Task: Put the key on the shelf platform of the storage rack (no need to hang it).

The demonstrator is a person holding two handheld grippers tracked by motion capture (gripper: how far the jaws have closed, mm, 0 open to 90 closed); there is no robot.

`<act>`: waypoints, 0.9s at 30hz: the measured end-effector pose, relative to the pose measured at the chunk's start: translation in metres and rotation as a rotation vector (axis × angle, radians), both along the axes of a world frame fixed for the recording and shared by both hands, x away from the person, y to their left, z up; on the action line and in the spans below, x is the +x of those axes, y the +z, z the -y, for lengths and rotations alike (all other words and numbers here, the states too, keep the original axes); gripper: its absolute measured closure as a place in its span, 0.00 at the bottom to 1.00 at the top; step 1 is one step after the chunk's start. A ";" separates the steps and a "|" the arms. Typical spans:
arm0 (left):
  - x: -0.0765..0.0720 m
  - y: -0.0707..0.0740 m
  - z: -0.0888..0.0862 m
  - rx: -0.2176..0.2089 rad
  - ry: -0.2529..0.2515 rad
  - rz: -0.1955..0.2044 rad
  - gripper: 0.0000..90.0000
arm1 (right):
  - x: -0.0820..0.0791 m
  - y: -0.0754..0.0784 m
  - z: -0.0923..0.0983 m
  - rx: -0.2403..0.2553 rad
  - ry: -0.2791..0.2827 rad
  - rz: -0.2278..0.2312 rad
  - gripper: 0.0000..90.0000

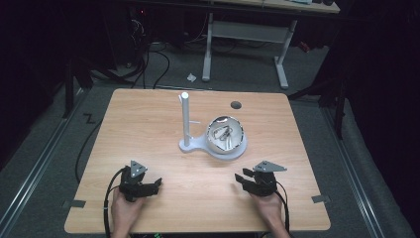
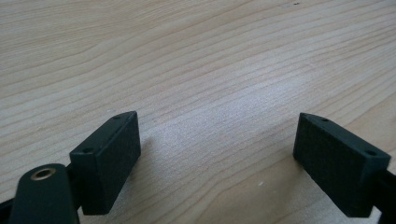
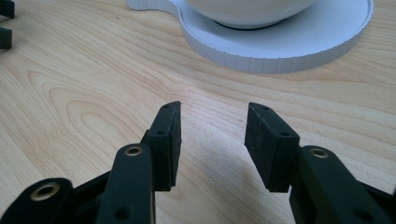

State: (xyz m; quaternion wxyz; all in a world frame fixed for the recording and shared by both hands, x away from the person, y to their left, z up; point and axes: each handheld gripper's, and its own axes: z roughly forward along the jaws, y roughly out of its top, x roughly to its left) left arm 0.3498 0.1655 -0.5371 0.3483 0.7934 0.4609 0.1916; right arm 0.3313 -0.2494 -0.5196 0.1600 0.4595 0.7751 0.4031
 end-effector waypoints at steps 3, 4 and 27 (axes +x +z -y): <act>0.000 0.000 0.000 0.001 0.000 -0.001 0.17 | 0.000 0.000 0.000 -0.003 -0.001 0.002 0.63; 0.000 0.000 0.000 0.001 0.000 -0.001 0.17 | 0.001 -0.001 0.000 -0.005 -0.002 0.002 0.63; 0.000 0.000 0.000 0.000 0.000 0.000 0.17 | 0.004 -0.011 -0.014 -0.068 0.011 -0.021 0.59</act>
